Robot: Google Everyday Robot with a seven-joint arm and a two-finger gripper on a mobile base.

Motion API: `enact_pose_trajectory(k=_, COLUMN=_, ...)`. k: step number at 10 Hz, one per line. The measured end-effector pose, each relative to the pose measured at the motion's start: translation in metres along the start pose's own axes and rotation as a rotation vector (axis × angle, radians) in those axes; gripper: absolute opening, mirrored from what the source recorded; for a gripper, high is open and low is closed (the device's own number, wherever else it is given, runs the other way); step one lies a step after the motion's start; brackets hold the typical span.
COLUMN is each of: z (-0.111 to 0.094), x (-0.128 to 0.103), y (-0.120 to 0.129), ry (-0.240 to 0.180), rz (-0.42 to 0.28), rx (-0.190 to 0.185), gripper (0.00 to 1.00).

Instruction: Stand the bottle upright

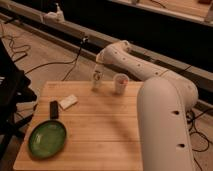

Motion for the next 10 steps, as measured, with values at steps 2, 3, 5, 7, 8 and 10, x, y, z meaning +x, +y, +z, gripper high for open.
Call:
enact_pose_trajectory(k=2, z=0.002, x=-0.004, y=-0.005, ry=-0.016, rz=-0.016, rx=0.023, gripper=0.00)
enact_pose_trajectory(k=3, z=0.005, x=-0.006, y=-0.008, ry=-0.026, rz=-0.024, rx=0.036, gripper=0.00)
enact_pose_trajectory(k=5, z=0.009, x=-0.008, y=-0.010, ry=-0.042, rz=-0.034, rx=0.049, gripper=0.00)
enact_pose_trajectory(k=7, z=0.013, x=-0.008, y=-0.011, ry=-0.057, rz=-0.058, rx=0.058, gripper=0.00)
enact_pose_trajectory(k=8, z=0.014, x=-0.006, y=-0.008, ry=-0.067, rz=-0.072, rx=0.049, gripper=0.00)
enact_pose_trajectory(k=10, z=0.014, x=-0.003, y=0.003, ry=-0.093, rz=-0.107, rx=0.008, gripper=0.00)
